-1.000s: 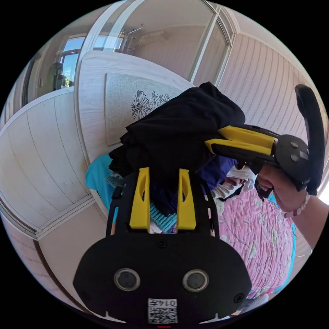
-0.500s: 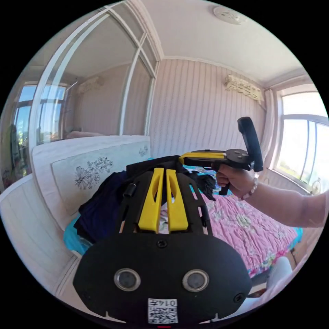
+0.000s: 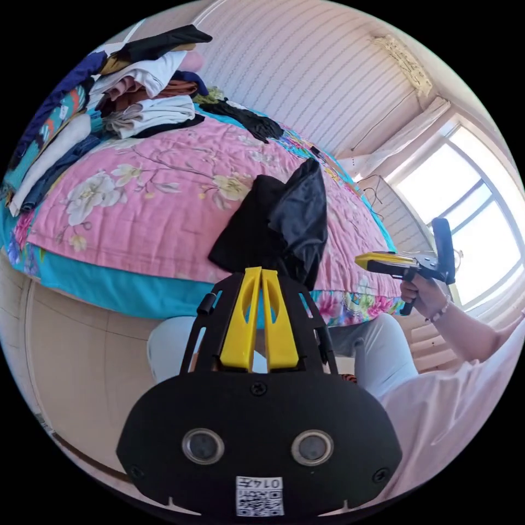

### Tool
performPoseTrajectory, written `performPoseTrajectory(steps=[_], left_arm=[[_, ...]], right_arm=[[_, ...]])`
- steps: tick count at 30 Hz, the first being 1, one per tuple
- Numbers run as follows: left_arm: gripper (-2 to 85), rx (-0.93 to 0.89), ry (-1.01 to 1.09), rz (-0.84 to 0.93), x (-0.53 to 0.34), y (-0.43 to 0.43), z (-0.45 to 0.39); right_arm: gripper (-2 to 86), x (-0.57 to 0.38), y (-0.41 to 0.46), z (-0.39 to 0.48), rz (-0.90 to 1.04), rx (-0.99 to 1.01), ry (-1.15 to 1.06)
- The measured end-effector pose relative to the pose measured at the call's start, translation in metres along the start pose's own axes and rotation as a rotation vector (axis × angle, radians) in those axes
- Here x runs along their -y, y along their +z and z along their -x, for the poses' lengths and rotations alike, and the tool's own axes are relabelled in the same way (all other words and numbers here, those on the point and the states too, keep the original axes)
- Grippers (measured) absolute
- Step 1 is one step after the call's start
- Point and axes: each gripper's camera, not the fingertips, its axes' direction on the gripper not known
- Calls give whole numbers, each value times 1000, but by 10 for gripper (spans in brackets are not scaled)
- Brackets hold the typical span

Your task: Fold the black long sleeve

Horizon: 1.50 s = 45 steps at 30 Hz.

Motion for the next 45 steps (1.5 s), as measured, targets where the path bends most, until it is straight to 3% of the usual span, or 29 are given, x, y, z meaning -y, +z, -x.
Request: performPoseTrajectory(steps=[5,10,15,22,32,45], left_arm=[[50,127,-28,15,33,30,1],[70,204,47,185,61,95,-20],[72,333,144,235,64,136,-52],[14,303,172,255,68,153,-71],[-8,205,277,272,61,162,-116],[-6,200,290,311,55,173,-129]], right_arm=[[111,30,34,2,3,81,-152],[168,72,81,-5,53,107,-155],[101,69,118,-55,126,101,-61],[46,-8,75,-139,7,121,-7],[42,-156,49,-262,-61,161,390],[40,-255,60,-328,-89,194,586]])
